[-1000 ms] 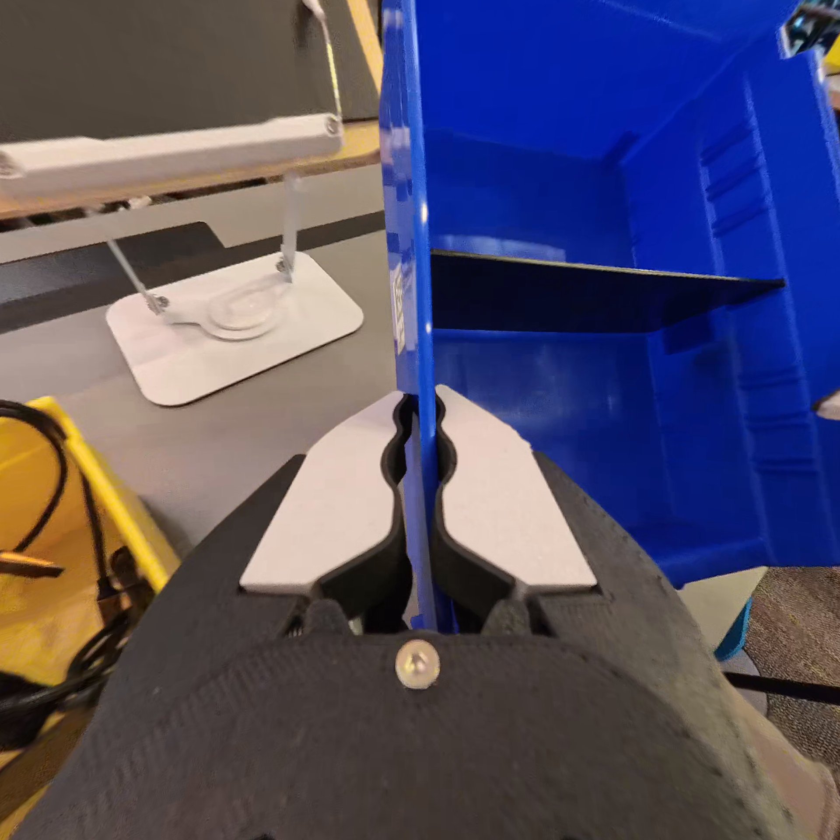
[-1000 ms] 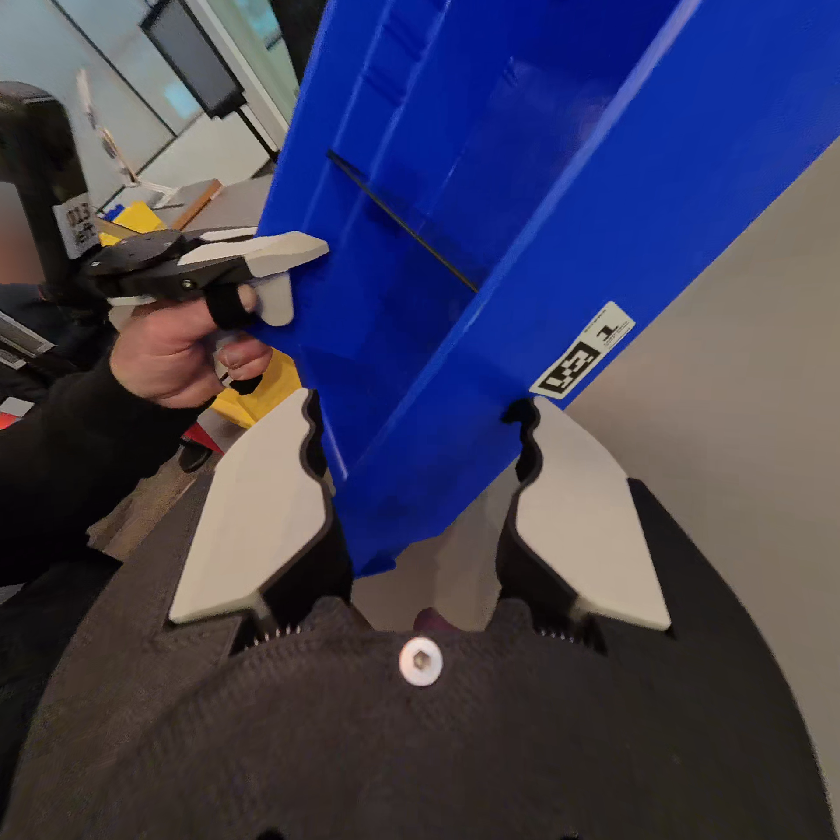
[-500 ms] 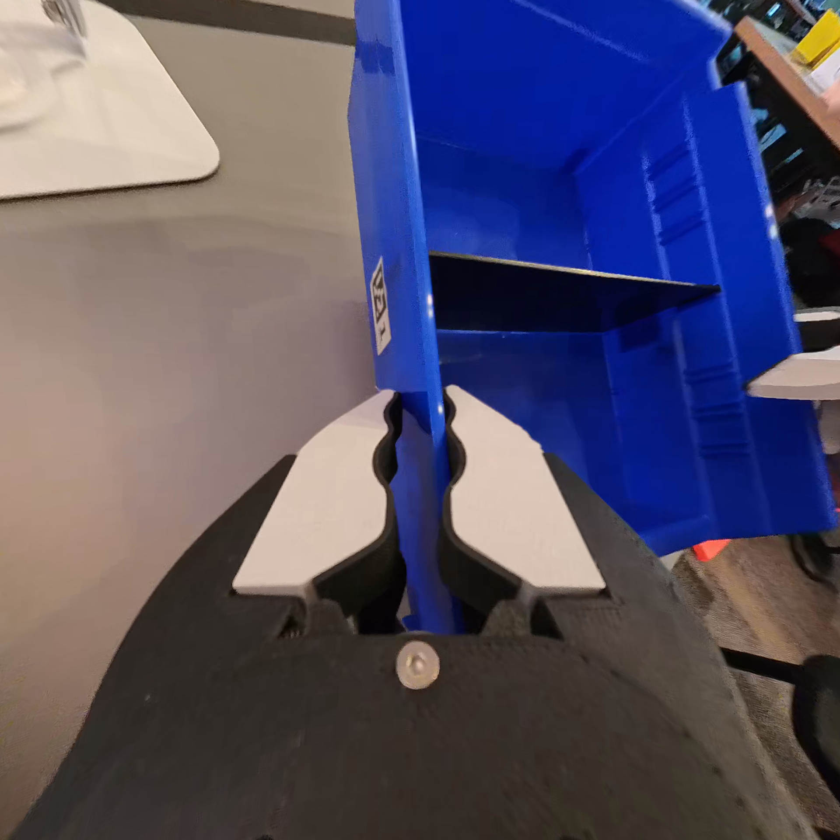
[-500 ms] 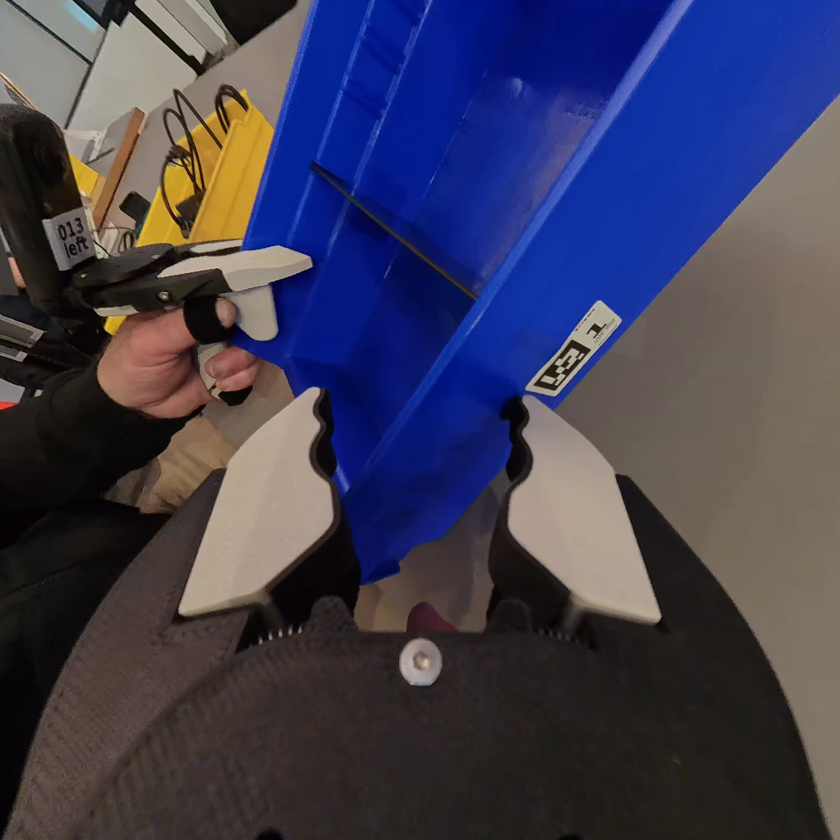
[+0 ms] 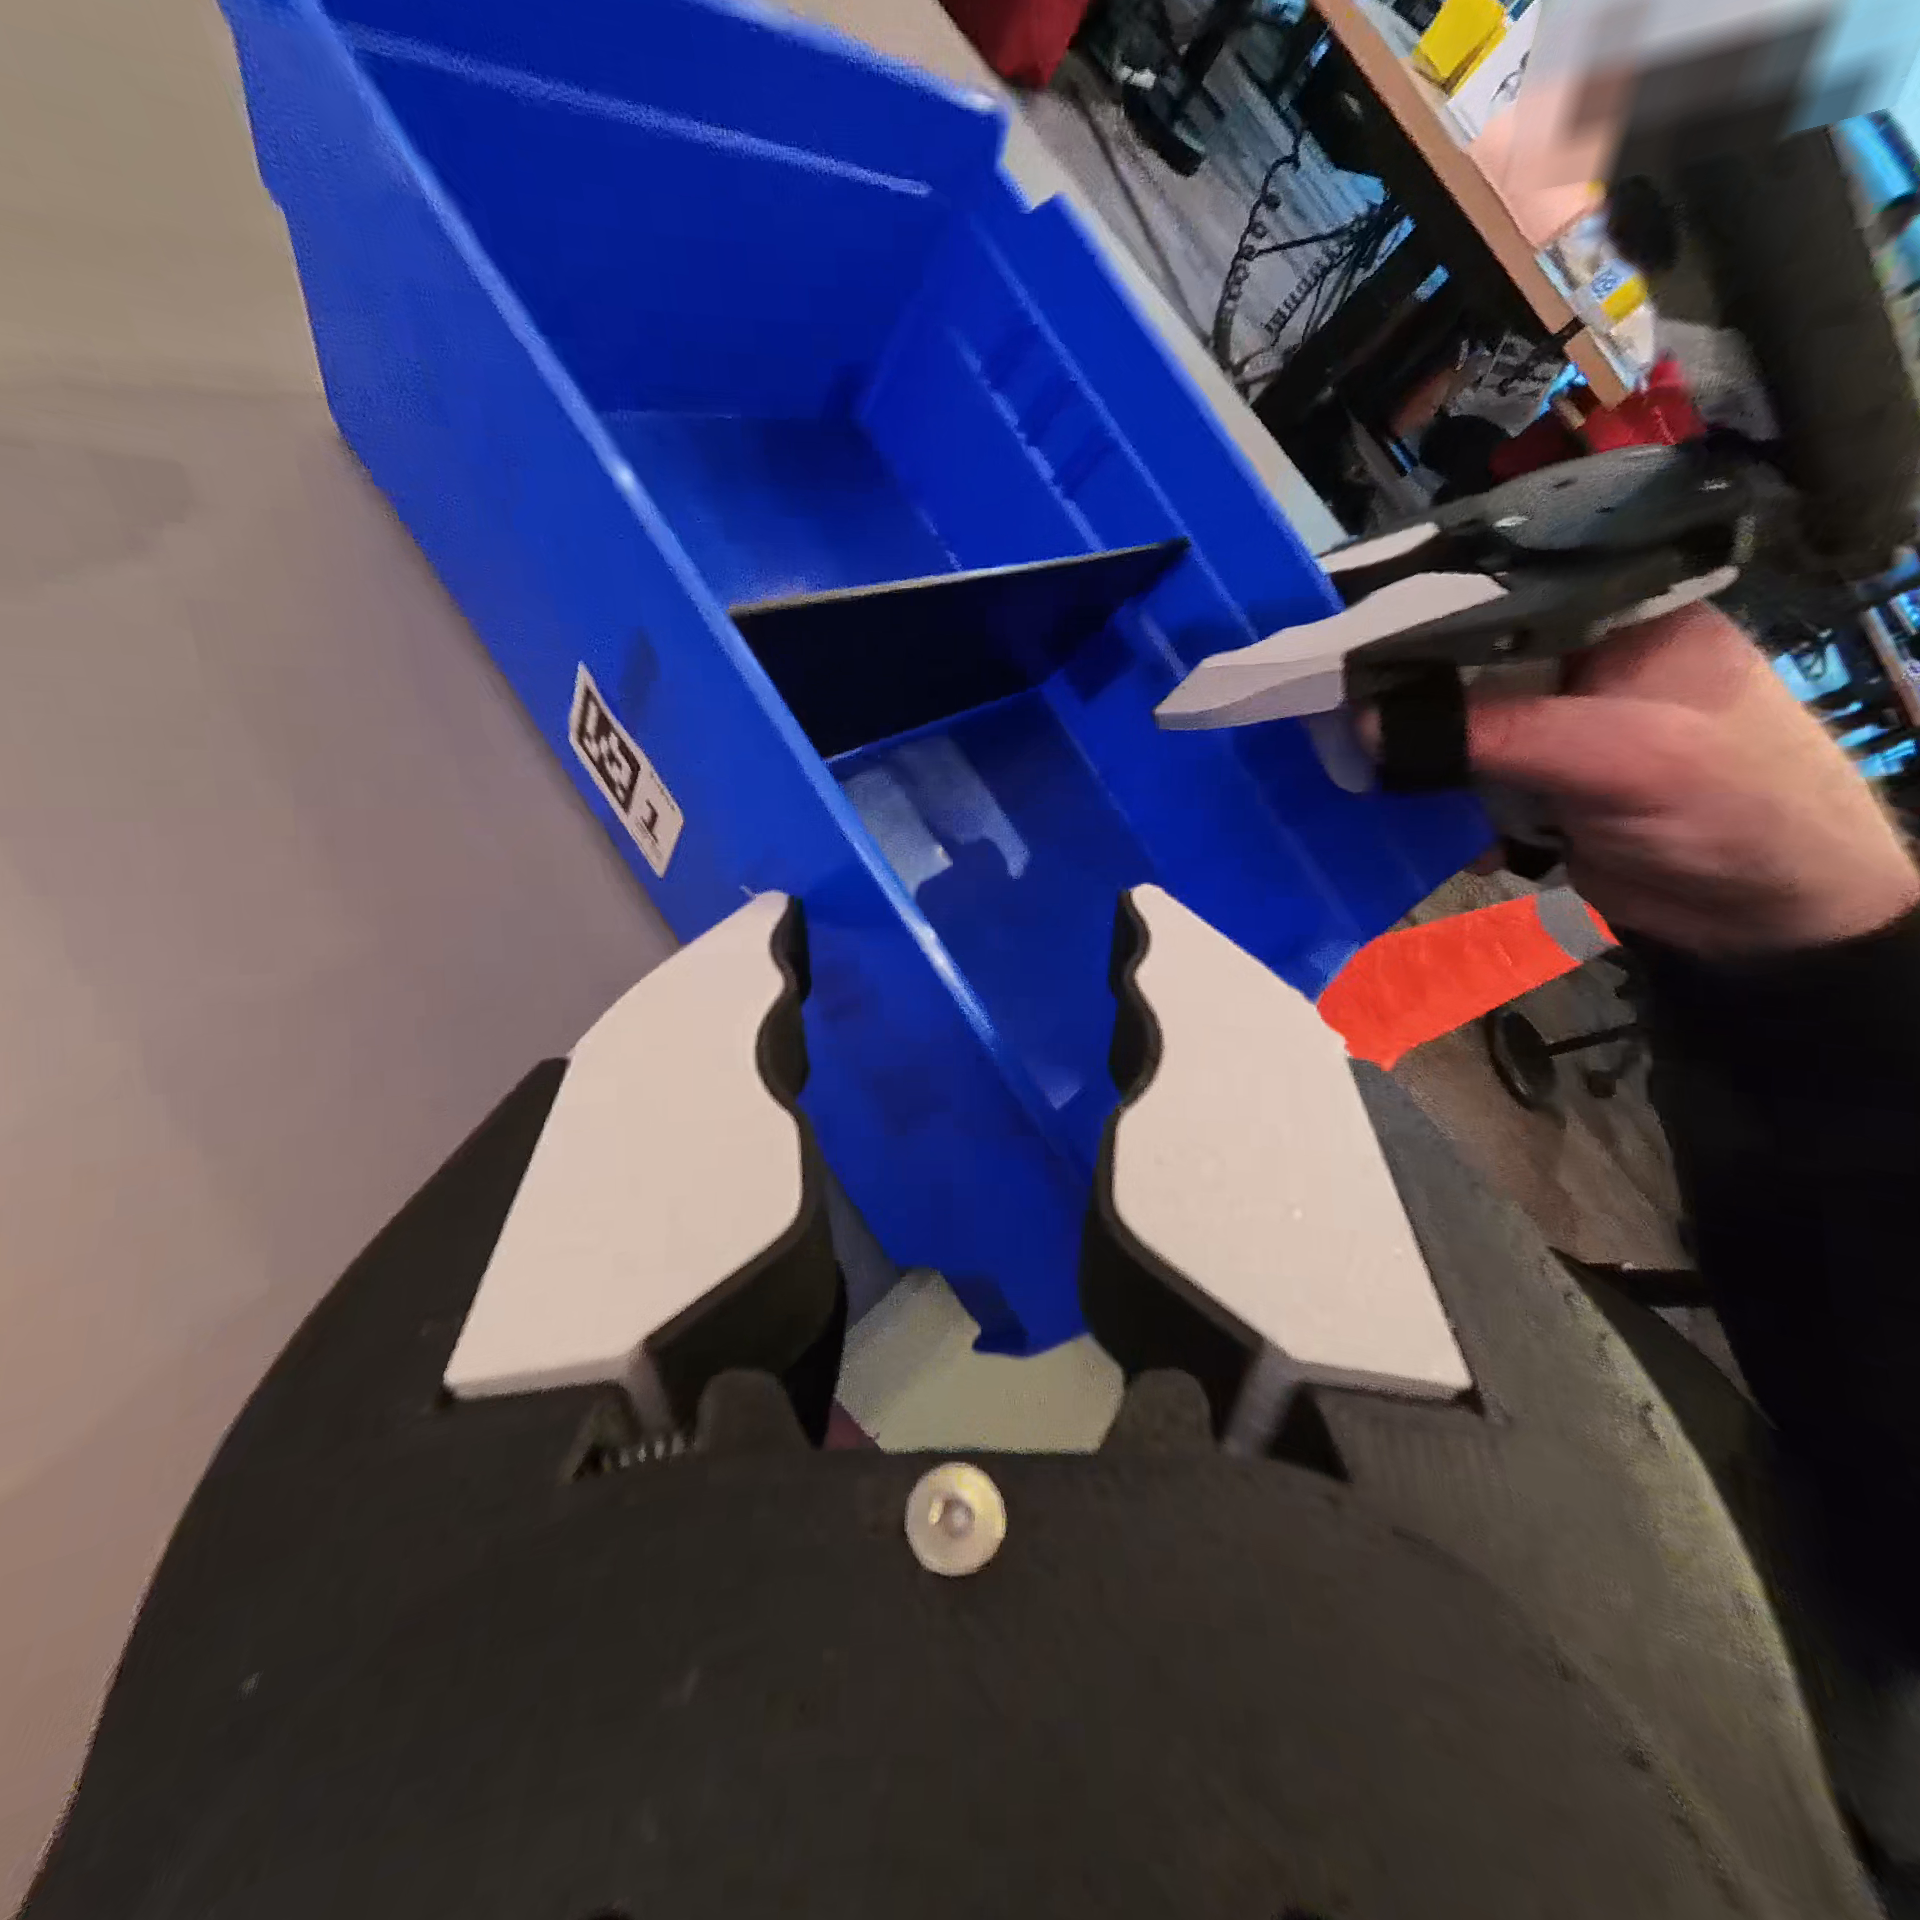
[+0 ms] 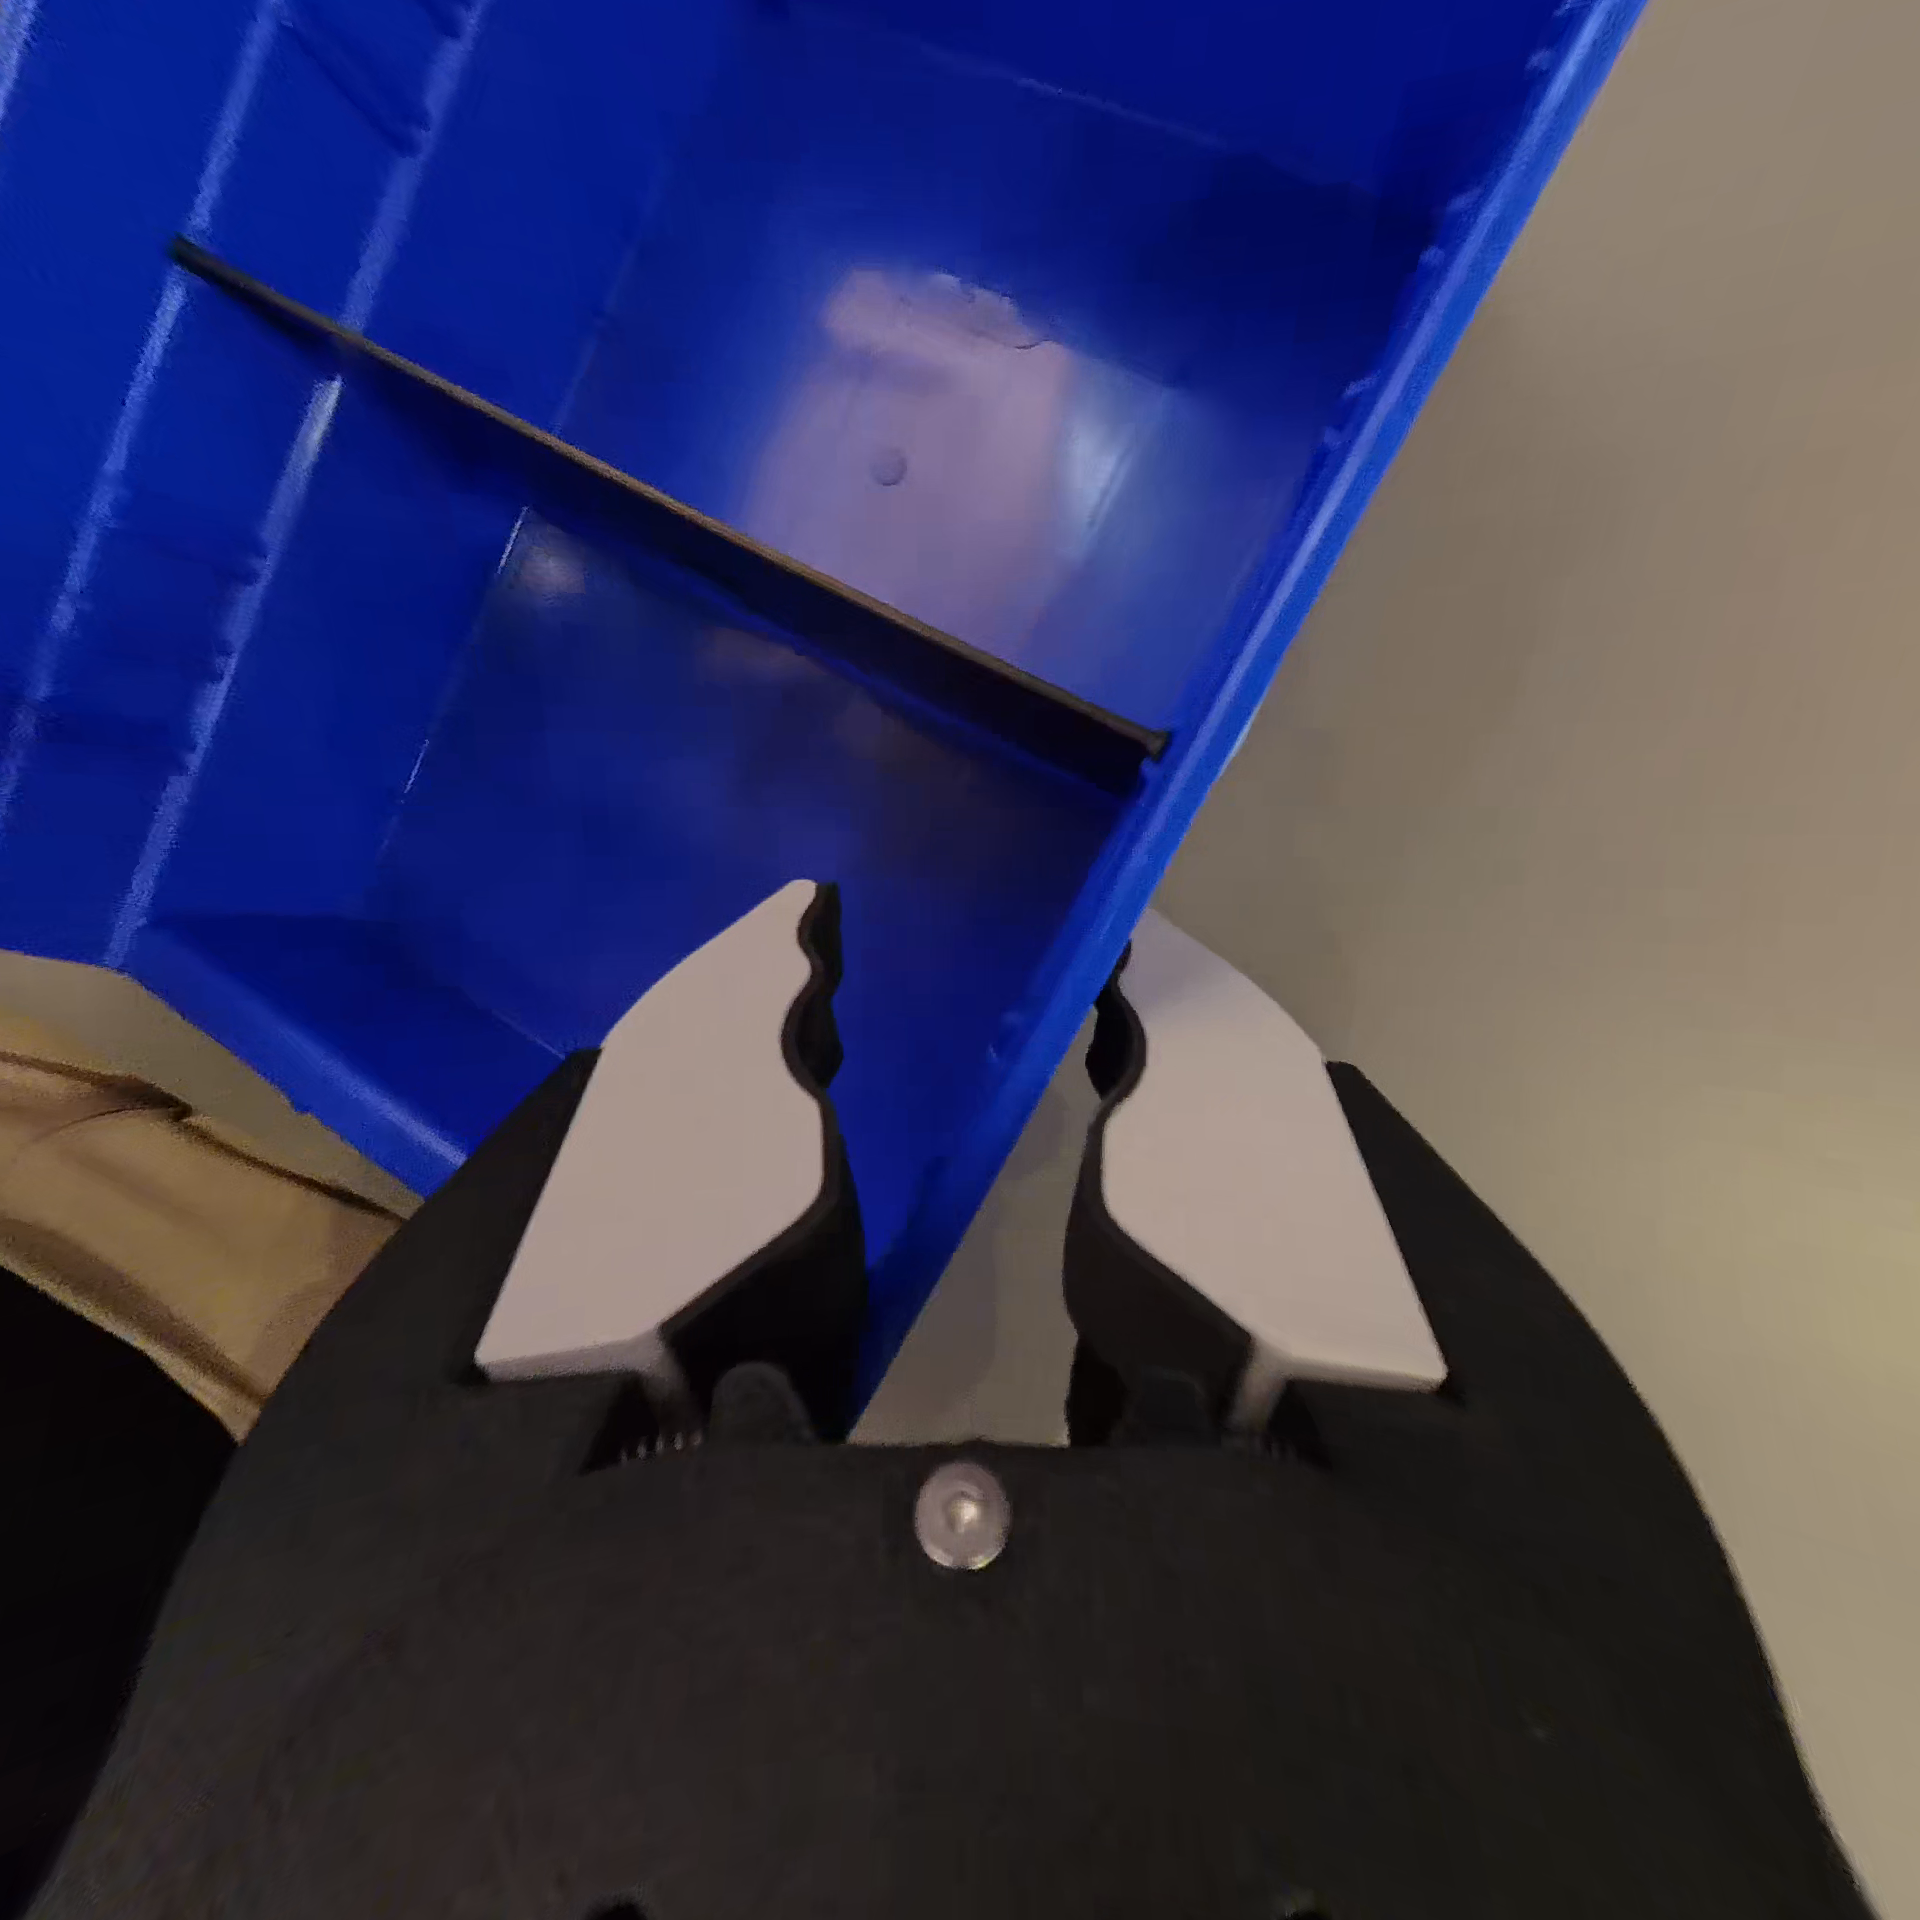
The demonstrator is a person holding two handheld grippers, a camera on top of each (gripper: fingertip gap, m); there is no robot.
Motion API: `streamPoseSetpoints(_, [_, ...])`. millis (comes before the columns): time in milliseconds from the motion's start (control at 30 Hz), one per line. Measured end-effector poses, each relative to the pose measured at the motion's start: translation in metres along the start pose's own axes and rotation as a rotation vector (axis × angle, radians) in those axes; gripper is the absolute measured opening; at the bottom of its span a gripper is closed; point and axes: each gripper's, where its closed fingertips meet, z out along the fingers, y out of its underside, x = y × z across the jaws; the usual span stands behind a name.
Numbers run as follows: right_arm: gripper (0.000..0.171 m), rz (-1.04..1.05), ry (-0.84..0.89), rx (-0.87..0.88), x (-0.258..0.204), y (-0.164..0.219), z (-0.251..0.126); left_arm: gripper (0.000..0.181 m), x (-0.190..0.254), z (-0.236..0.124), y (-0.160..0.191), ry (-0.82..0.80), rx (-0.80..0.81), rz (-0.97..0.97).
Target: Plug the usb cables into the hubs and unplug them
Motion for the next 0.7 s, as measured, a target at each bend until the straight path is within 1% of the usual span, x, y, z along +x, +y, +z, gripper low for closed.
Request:
streamPoseSetpoints(33, [0.044,-0.006,0.012,-0.011,0.002,-0.001,0.001,0.058,0.001,-0.006,-0.003,0.001,0.018,0.012])
streamPoseSetpoints(100, [0.039,-0.021,0.043,-0.030,0.008,-0.004,0.002,0.056,-0.003,-0.022,-0.009,-0.030,0.048,0.047])
streamPoseSetpoints(167, [0.031,-0.032,0.068,-0.035,0.016,-0.007,0.003,0.055,-0.010,-0.045,-0.014,-0.080,0.078,0.106])
streamPoseSetpoints(233, [0.026,-0.024,0.054,-0.040,0.021,-0.009,0.003,0.054,-0.023,-0.076,-0.020,-0.161,0.109,0.174])
streamPoseSetpoints(300, [0.024,-0.037,0.069,-0.052,0.026,-0.009,0.002,0.053,-0.041,-0.115,-0.027,-0.269,0.129,0.238])
streamPoseSetpoints(367, [0.023,-0.048,0.076,-0.065,0.030,-0.009,0.001,0.050,-0.069,-0.164,-0.037,-0.428,0.157,0.303])
streamPoseSetpoints(467, [0.022,-0.053,0.081,-0.075,0.036,-0.009,0.000,0.053,-0.133,-0.253,-0.041,-0.769,0.119,0.392])
streamPoseSetpoints(533, [0.021,-0.057,0.085,-0.082,0.040,-0.009,-0.001,0.054,-0.171,-0.308,-0.029,-0.925,0.084,0.352])
streamPoseSetpoints(600, [0.020,-0.055,0.092,-0.083,0.044,-0.010,-0.001,0.063,-0.207,-0.349,-0.002,-1.031,-0.018,0.276])
streamPoseSetpoints(667, [0.020,-0.056,0.100,-0.082,0.049,-0.011,-0.002,0.063,-0.234,-0.378,0.027,-1.107,-0.115,0.219])
streamPoseSetpoints(700, [0.020,-0.054,0.101,-0.086,0.051,-0.011,-0.002,0.064,-0.245,-0.387,0.043,-1.124,-0.174,0.192])
